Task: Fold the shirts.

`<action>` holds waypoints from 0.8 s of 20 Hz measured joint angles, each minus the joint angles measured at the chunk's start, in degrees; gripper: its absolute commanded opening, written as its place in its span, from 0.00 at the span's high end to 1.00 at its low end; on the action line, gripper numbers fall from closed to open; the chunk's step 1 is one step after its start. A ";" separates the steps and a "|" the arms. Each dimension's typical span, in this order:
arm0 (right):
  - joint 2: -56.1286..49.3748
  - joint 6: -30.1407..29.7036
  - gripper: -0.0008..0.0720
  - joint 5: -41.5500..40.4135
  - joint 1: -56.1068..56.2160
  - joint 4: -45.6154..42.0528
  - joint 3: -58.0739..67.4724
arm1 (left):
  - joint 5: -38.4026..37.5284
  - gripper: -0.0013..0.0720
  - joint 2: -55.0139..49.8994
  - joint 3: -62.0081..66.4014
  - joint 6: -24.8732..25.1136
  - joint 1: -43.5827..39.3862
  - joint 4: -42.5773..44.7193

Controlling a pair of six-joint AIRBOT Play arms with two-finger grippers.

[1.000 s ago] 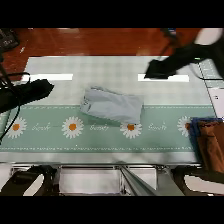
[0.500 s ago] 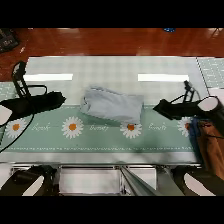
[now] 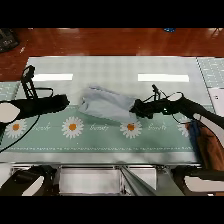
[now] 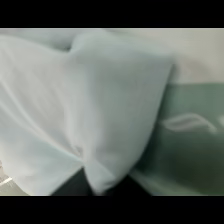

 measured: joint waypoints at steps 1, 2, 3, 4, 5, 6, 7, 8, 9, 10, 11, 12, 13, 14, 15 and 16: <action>-1.01 -1.20 0.96 0.61 0.68 0.55 2.21 | 0.02 0.96 -0.24 -0.02 0.00 0.00 -0.02; -1.84 -2.14 0.96 2.08 1.18 0.70 5.05 | 0.00 0.96 -0.39 -0.02 0.00 0.00 -0.02; -2.40 -2.86 0.96 3.52 1.55 0.72 8.46 | 0.02 0.96 -0.55 -0.02 0.02 0.00 -0.04; -2.69 -2.97 0.96 4.98 1.81 0.07 12.07 | -0.02 0.96 -0.66 -0.02 0.02 -0.02 -0.04; -2.89 -2.64 0.96 6.80 1.97 -1.57 16.63 | 0.02 0.96 -0.70 -0.02 0.04 0.00 -0.09; -2.89 -1.46 0.96 8.31 2.14 -3.85 21.18 | 0.02 0.96 -0.79 -0.02 0.04 0.00 -0.07; -2.69 -0.02 0.96 10.14 2.16 -6.75 26.51 | 0.07 0.96 -0.79 0.00 0.04 0.00 -0.09; -2.36 1.33 0.96 11.56 2.05 -9.46 31.47 | 0.04 0.96 -0.81 -0.02 0.04 -0.02 -0.20; -1.95 2.80 0.96 13.09 1.68 -11.93 36.48 | 0.04 0.96 -0.81 -0.02 0.17 -0.09 -0.48; -1.42 4.35 0.96 14.88 0.96 -14.49 41.62 | 0.02 0.96 -0.81 -0.02 0.42 -0.33 -0.76; -0.76 5.79 0.96 17.03 -0.02 -16.92 46.42 | 0.04 0.96 -0.83 0.00 0.74 -0.74 -1.03; 0.07 7.13 0.96 19.15 -1.16 -19.10 50.29 | 0.07 0.96 -0.83 -0.02 1.22 -1.29 -1.25; 1.18 8.74 0.96 21.27 -2.69 -21.66 53.75 | 0.28 0.96 -0.83 -0.02 1.88 -1.84 -1.33; 2.54 10.43 0.96 23.50 -4.52 -24.15 56.61 | 0.70 0.96 -0.83 -0.02 2.54 -2.43 -1.49; 4.00 11.82 0.96 25.49 -6.54 -25.92 58.53 | 1.11 0.96 -0.83 0.00 3.02 -2.84 -1.55; 5.55 13.22 0.96 27.43 -8.92 -27.45 59.98 | 1.51 0.96 -0.83 -0.02 3.43 -3.17 -1.60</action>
